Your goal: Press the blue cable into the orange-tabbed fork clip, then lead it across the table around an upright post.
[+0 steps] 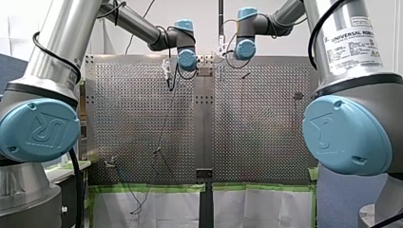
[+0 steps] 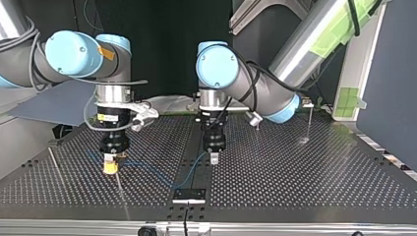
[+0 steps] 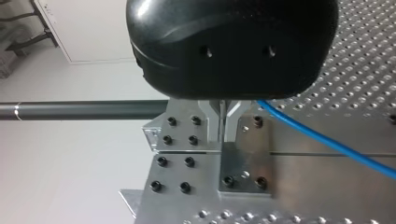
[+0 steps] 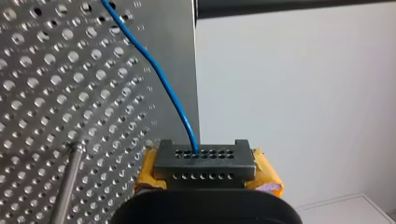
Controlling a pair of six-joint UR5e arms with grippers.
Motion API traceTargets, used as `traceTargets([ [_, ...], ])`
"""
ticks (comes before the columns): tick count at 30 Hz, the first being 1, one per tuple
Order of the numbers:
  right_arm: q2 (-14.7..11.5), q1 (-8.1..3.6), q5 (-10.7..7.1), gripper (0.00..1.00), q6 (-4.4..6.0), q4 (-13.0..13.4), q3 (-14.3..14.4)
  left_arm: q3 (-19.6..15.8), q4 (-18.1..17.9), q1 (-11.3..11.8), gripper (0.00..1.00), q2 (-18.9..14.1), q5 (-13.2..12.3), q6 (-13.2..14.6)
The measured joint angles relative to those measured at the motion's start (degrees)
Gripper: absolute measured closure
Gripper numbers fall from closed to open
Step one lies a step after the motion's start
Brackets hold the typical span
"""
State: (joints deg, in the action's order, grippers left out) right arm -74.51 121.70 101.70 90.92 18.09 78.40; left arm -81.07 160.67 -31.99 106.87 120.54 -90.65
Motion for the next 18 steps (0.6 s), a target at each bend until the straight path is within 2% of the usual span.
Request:
traceTargets([
  [18,-1.51,-3.69,0.01,1.00,0.26,-0.89,0.02,3.58,1.73,-0.06,1.00,0.06,-2.08,-0.10],
])
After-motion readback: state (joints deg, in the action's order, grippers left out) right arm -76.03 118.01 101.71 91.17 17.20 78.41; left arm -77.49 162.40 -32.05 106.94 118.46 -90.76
